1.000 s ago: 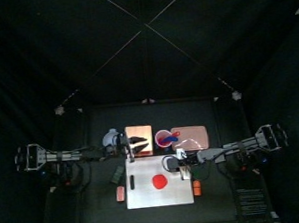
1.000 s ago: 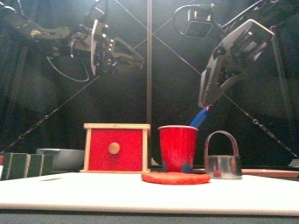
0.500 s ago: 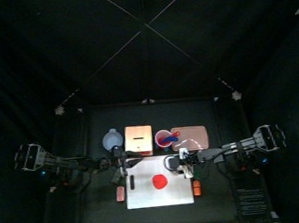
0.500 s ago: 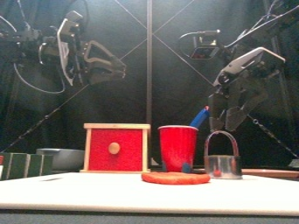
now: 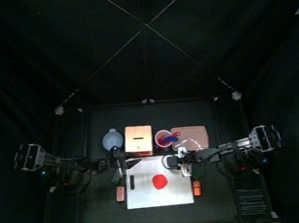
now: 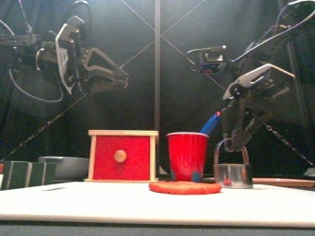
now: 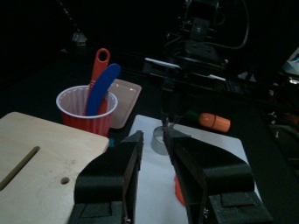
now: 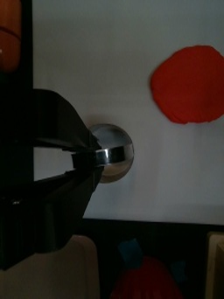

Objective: Get the cutter from the drawer then cut the dough then place the extra dough in the bowl
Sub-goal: Cut the dough

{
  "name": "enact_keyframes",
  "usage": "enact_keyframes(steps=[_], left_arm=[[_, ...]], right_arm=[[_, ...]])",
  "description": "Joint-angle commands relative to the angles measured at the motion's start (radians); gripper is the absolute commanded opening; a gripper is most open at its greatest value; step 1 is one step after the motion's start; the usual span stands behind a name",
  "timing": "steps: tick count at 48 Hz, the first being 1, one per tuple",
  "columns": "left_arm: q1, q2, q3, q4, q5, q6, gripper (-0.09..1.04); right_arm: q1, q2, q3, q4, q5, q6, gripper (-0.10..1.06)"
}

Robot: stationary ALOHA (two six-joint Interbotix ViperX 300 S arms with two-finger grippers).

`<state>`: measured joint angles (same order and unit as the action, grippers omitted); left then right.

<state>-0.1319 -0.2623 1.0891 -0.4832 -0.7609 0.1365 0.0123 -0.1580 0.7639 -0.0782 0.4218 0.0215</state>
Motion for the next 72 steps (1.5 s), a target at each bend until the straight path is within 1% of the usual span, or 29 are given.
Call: enact_keyframes(steps=[1,6,11,16,21,29,38,48,59,65,69,72], left_arm=[[-0.009,0.0,-0.005,-0.025,-0.011,0.0,0.7],[-0.017,0.002,0.002,-0.043,-0.011,0.0,0.7],[-0.021,0.003,0.008,-0.063,-0.011,0.0,0.7],[-0.021,0.012,0.009,-0.072,-0.011,0.0,0.7],[-0.021,0.026,0.009,-0.074,-0.011,-0.002,0.69],[-0.021,0.044,0.008,-0.086,-0.009,-0.002,0.69],[-0.021,0.054,0.009,-0.089,-0.006,-0.002,0.69],[-0.021,0.055,0.011,-0.098,0.005,-0.002,0.69],[-0.021,0.055,0.011,-0.1,0.006,-0.002,0.69],[-0.021,0.055,0.011,-0.1,0.006,-0.002,0.69],[-0.021,0.057,0.012,-0.1,0.006,-0.005,0.69],[-0.021,0.055,0.014,-0.1,0.006,-0.005,0.69]], right_arm=[[0.026,-0.044,-0.044,0.005,0.002,0.003,0.41],[0.069,-0.046,-0.094,0.011,0.021,0.006,0.4],[0.107,-0.032,-0.149,0.041,0.04,0.006,0.39],[0.126,-0.002,-0.186,0.06,0.04,0.008,0.4],[0.144,0.041,-0.221,0.051,0.04,0.008,0.4],[0.146,0.098,-0.255,0.031,0.04,0.009,0.4],[0.153,0.153,-0.298,-0.026,0.04,0.009,0.4],[0.153,0.193,-0.316,-0.038,0.04,0.008,0.4],[0.149,0.199,-0.319,-0.04,0.038,0.014,0.4],[0.147,0.199,-0.322,-0.04,0.04,0.044,0.4],[0.147,0.199,-0.324,-0.046,0.041,0.104,0.4],[0.147,0.198,-0.322,-0.064,0.048,0.166,0.4]])
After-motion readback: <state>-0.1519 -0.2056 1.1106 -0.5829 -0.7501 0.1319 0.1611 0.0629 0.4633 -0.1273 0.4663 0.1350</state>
